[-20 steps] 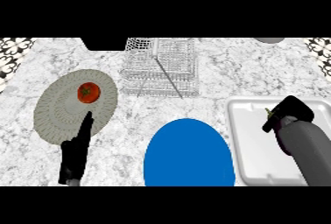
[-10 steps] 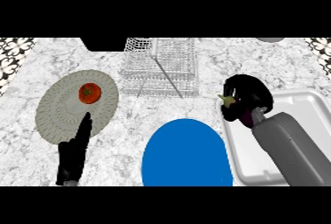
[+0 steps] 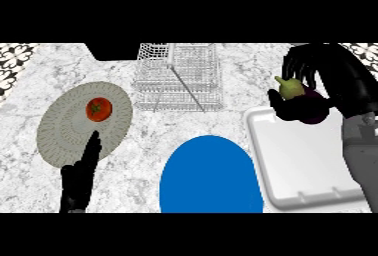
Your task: Pick the eggplant from the tray and place it in the tiered basket
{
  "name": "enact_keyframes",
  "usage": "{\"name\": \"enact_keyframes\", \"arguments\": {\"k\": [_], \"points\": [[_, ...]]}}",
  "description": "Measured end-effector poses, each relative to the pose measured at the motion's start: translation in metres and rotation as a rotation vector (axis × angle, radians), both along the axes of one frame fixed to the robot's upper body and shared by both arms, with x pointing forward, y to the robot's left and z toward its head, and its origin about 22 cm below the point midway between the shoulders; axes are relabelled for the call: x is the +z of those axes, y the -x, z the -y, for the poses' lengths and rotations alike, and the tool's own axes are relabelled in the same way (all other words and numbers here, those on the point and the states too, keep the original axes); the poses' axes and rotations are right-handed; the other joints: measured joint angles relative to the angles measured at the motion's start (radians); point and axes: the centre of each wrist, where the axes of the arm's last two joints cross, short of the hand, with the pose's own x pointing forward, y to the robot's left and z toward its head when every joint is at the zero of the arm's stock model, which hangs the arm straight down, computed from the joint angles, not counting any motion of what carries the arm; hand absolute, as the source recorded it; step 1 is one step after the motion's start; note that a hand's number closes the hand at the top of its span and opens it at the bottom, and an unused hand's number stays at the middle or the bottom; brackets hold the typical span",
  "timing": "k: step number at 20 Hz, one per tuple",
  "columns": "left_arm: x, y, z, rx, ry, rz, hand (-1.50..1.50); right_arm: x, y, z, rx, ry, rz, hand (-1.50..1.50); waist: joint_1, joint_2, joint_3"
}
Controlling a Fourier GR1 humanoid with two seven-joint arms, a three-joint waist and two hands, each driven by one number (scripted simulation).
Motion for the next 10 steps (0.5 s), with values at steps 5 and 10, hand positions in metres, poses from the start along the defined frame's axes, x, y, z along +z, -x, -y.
{"name": "enact_keyframes", "arguments": {"k": [5,10], "points": [[0.001,0.001,0.003,-0.008,-0.003,0.007,0.00,0.057,0.023,0.003,-0.001,0.011,0.091,1.50,0.013,0.005,0.000],[0.001,-0.003,0.007,-0.020,0.002,0.011,0.00,0.091,0.020,-0.009,-0.019,0.000,0.121,1.50,0.025,0.008,0.000]]}}
